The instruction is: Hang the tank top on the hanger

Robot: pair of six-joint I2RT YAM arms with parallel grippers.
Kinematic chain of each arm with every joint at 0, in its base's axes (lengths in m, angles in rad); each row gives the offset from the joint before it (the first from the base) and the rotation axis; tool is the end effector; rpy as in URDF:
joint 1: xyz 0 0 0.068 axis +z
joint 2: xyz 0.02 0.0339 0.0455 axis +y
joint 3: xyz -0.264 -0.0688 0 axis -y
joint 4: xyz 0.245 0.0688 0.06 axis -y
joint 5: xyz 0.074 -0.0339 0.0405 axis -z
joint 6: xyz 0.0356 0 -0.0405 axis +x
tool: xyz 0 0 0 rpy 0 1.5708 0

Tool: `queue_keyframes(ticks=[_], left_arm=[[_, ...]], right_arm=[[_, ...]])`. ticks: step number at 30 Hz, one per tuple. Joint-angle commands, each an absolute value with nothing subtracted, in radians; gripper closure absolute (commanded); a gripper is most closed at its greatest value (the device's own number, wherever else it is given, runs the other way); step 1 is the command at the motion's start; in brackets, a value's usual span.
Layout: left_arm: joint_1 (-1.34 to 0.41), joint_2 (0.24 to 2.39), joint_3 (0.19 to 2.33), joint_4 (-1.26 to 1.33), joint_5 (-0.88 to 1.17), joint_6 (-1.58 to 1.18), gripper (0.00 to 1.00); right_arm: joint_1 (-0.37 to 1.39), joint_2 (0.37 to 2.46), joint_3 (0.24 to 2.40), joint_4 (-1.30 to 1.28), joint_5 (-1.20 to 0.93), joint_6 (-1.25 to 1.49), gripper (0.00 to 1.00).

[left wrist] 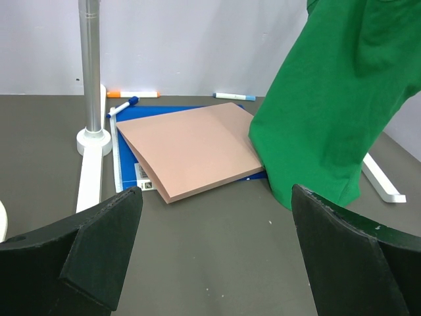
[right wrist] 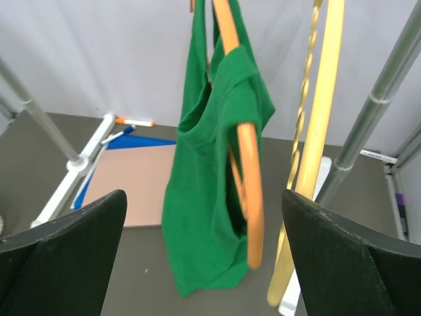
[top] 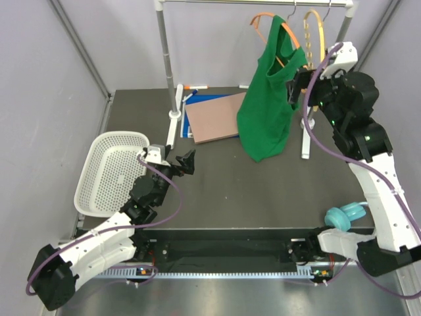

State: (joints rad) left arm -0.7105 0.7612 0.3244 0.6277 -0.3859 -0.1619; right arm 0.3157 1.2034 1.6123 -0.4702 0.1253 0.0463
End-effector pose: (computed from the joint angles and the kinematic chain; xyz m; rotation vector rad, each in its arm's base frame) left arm 0.1462 -0.1081 0.2666 0.0589 1.4082 -0.4593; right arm 0.2250 0.0688 0.5057 -0.1237 1.6298 0.1756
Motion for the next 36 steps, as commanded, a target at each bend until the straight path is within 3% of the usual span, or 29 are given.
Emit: queue_keyframes(ticks=[1, 5, 12, 22, 27, 36], left_arm=[[-0.710, 0.752, 0.324, 0.649, -0.417, -0.161, 0.01], [-0.710, 0.746, 0.351, 0.600, -0.436, -0.175, 0.01], [-0.710, 0.690, 0.367, 0.557, -0.437, -0.181, 0.01], [-0.710, 0.683, 0.390, 0.520, -0.396, -0.150, 0.01], [-0.710, 0.683, 0.388, 0.511, -0.397, -0.141, 0.01], [-0.710, 0.661, 0.370, 0.525, -0.420, -0.130, 0.01]], right_arm=[[0.313, 1.071, 1.507, -0.405, 0.012, 0.093, 0.00], [0.362, 0.971, 1.347, -0.361, -0.049, 0.135, 0.00], [0.521, 0.809, 1.069, -0.282, 0.044, 0.215, 0.00], [0.552, 0.531, 0.617, -0.218, 0.181, 0.296, 0.00], [0.551, 0.416, 0.534, -0.204, 0.247, 0.302, 0.00], [0.551, 0.393, 0.503, -0.245, 0.296, 0.285, 0.00]])
